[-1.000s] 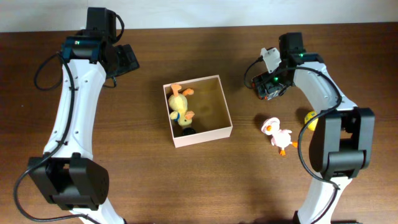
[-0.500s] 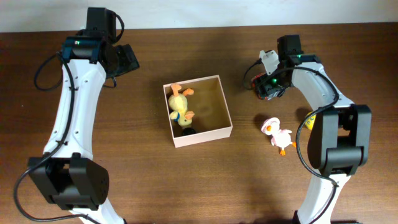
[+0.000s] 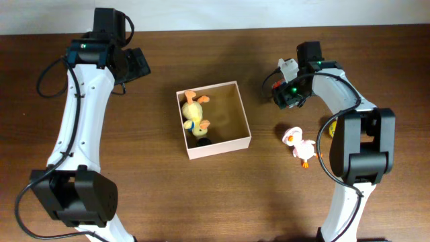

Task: Pack container
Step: 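Lower the right gripper onto the toy police car and grasp it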

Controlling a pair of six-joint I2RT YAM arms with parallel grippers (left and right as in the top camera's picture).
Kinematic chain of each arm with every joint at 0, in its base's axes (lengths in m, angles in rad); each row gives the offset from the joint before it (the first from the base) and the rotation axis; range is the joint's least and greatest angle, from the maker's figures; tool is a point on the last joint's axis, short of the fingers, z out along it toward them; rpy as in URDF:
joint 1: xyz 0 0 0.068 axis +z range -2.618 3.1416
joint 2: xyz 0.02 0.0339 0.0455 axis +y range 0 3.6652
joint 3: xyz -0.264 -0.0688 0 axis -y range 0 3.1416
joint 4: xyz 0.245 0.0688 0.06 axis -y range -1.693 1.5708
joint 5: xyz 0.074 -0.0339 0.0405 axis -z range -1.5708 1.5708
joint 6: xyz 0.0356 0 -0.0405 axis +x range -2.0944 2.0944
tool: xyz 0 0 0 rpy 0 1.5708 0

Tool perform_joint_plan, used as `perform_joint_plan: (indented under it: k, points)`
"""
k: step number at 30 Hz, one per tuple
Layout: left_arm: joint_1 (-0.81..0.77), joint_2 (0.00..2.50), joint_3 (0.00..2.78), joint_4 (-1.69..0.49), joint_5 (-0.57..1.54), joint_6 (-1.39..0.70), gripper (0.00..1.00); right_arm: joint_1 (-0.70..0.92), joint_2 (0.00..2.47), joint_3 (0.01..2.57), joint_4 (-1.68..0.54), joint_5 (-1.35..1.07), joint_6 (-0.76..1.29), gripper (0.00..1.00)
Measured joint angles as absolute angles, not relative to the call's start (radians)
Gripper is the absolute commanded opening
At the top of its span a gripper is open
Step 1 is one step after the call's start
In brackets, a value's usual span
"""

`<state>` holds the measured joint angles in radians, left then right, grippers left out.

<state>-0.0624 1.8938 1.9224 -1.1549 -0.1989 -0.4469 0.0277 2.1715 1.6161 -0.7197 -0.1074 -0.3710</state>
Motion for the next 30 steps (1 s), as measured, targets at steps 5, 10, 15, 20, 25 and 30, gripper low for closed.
perform_joint_plan:
  k: [5, 10, 15, 20, 25, 30]
  points:
    - [-0.062, 1.894, 1.922, -1.155, -0.199, -0.447, 0.99, 0.028, 2.172, 1.616, -0.717, -0.108, -0.369, 0.73]
    - [-0.062, 1.894, 1.922, -1.155, -0.199, -0.447, 0.99, 0.028, 2.171, 1.618, -0.726, -0.111, -0.371, 0.5]
    - [-0.062, 1.894, 1.922, -1.155, -0.199, -0.447, 0.99, 0.028, 2.171, 1.634, -0.752, -0.111, -0.37, 0.5]
    - [-0.062, 1.894, 1.922, -1.155, -0.199, -0.447, 0.99, 0.028, 2.171, 1.681, -0.805, -0.111, -0.37, 0.5]
    - [-0.062, 1.894, 1.922, -1.155, -0.199, -0.447, 0.99, 0.028, 2.171, 1.806, -0.917, -0.111, -0.371, 0.5]
    - [-0.062, 1.894, 1.922, -1.155, -0.199, -0.447, 0.99, 0.03, 2.171, 2.005, -1.057, -0.112, -0.374, 0.5]
